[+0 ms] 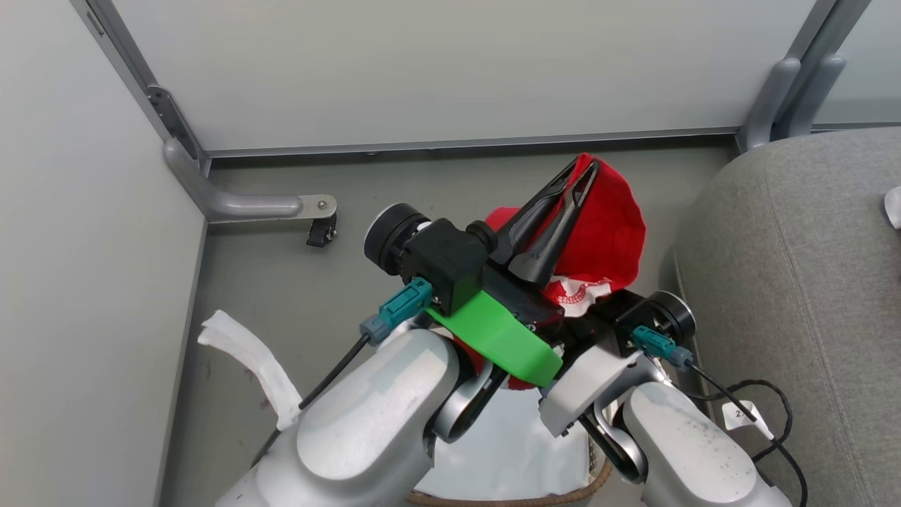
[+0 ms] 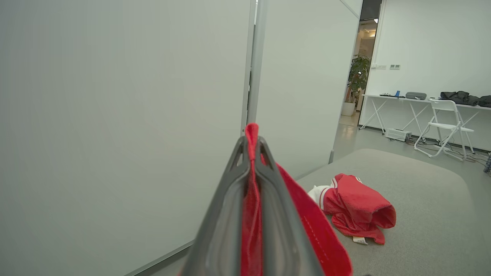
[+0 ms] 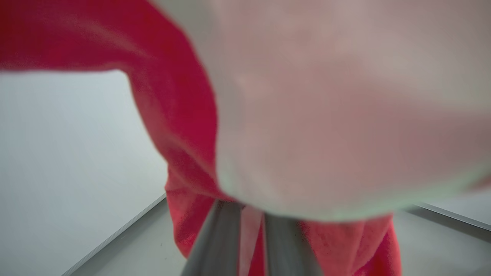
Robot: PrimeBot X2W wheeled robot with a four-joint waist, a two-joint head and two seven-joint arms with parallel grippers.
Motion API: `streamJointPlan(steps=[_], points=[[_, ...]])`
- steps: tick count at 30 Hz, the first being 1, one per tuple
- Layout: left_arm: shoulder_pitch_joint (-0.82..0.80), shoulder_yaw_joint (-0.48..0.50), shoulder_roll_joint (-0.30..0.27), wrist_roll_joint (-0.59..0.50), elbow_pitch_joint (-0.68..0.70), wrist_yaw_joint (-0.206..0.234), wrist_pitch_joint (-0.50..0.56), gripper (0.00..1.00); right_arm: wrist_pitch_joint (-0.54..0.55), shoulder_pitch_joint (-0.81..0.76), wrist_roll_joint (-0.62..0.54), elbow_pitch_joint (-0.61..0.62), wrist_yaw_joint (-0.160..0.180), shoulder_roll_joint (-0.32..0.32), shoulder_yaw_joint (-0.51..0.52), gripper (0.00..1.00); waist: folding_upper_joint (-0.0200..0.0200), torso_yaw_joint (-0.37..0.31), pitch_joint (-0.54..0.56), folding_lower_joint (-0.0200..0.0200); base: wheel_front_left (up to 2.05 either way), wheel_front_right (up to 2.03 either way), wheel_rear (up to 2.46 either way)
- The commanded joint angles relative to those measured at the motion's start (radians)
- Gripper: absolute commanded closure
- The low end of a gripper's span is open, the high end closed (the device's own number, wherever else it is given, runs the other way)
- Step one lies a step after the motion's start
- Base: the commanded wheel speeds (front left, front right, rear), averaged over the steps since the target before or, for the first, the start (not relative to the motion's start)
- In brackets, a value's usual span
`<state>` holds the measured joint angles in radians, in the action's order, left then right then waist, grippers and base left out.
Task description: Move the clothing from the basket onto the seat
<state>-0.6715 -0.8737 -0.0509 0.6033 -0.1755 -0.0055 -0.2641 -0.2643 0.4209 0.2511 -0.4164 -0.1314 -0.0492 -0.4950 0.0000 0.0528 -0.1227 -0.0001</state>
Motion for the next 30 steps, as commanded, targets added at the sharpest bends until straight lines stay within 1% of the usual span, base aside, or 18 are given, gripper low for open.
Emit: streamJointPlan(steps=[1,8,9,10,13,17,21,26,30], points=[[-0.015,-0.002,0.000,0.003,0.003,0.004,0.000,1.00,0.000,0.011,0.010,-0.001,0.001,-0.004,0.002,1.00,0.0000,0.003,-0.003,0.0001,0.00,0.00,0.00],[-0.005,0.008,0.000,-0.001,-0.002,0.012,-0.001,1.00,0.000,-0.007,0.010,0.032,0.001,-0.004,0.025,1.00,0.0000,0.001,-0.007,0.0001,0.00,0.00,0.00],[-0.001,0.011,0.000,-0.002,-0.005,0.014,0.000,0.55,0.000,-0.011,0.009,0.039,0.001,-0.004,0.030,1.00,0.0000,-0.003,-0.008,0.0001,0.00,0.00,0.00],[0.004,0.013,-0.001,0.001,-0.011,0.015,-0.001,0.00,0.000,-0.017,0.007,0.049,0.001,-0.004,0.036,1.00,0.0000,-0.009,-0.009,0.0001,0.00,0.00,0.00],[0.016,0.021,-0.001,-0.009,-0.035,0.013,0.000,0.00,0.000,-0.039,0.008,0.078,0.001,-0.004,0.050,1.00,0.0000,-0.036,-0.009,0.0001,0.00,0.00,0.00],[0.033,0.043,-0.003,-0.031,-0.081,0.007,0.000,0.00,0.000,-0.079,0.014,0.131,0.001,-0.004,0.069,1.00,0.0000,-0.107,-0.008,0.0001,0.00,0.00,0.00],[0.061,0.074,-0.012,-0.051,-0.118,-0.007,0.000,0.00,0.000,-0.123,0.019,0.184,0.001,-0.004,0.093,1.00,0.0000,-0.203,-0.010,0.0001,0.00,0.00,0.00],[0.100,0.116,-0.026,-0.086,-0.141,-0.027,0.000,0.00,0.000,-0.173,0.012,0.236,0.001,-0.004,0.126,1.00,0.0000,-0.339,-0.013,0.0001,0.00,0.00,0.00],[0.134,0.156,-0.031,-0.107,-0.144,-0.037,0.000,0.00,0.000,-0.207,0.039,0.273,0.001,-0.004,0.161,1.00,0.0000,-0.444,-0.016,0.0001,0.00,0.00,0.00]])
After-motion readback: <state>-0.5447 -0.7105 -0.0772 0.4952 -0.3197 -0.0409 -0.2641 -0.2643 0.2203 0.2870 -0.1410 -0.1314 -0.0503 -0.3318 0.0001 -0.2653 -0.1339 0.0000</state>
